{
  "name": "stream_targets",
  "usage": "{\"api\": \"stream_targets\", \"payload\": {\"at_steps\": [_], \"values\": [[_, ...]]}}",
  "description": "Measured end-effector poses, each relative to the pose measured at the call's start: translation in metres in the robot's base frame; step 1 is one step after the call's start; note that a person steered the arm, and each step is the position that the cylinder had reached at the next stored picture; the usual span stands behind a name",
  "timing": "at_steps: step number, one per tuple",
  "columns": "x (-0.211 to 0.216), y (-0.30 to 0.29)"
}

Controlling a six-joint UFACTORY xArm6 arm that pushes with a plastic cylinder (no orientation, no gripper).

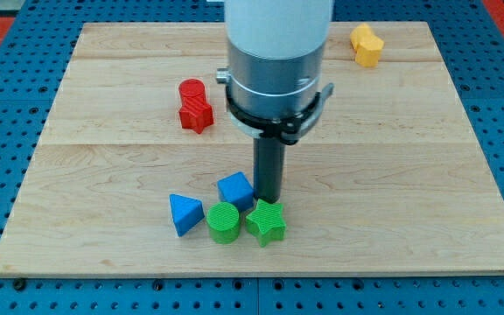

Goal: Move the green star to the center left of the board

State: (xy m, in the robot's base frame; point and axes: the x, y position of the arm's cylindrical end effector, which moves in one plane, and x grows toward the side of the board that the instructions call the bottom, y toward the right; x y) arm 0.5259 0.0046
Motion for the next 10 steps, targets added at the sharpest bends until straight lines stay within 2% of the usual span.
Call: {"api": "stream_targets", "payload": {"at_steps": [2, 3, 4, 5, 6, 8, 10], "values": [[-0.006, -0.041], [-0.052, 0.050], [-0.025, 0.131], [0.068, 0.148], [0.092, 0.104], [0.056, 0.028], [0.056, 0.022]]}}
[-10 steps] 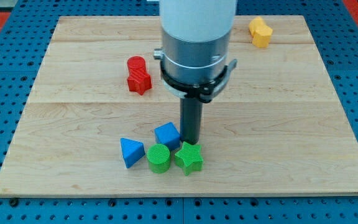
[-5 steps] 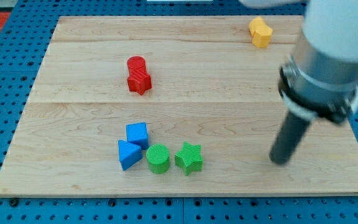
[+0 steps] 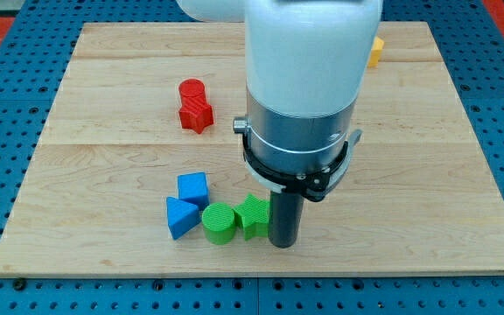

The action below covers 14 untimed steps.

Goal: Move the green star to the center left of the board

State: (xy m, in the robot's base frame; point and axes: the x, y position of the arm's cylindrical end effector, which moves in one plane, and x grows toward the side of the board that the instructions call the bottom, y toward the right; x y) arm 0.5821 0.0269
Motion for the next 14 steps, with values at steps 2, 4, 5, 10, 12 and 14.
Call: {"api": "stream_targets", "payload": {"at_steps": [2, 4, 5, 10, 12, 14], "values": [[-0.026, -0.019], [-0.001, -0.017], [-0.004, -0.043], [-0.112, -0.061], [-0.117, -0.168], [-0.173, -0.201]]}}
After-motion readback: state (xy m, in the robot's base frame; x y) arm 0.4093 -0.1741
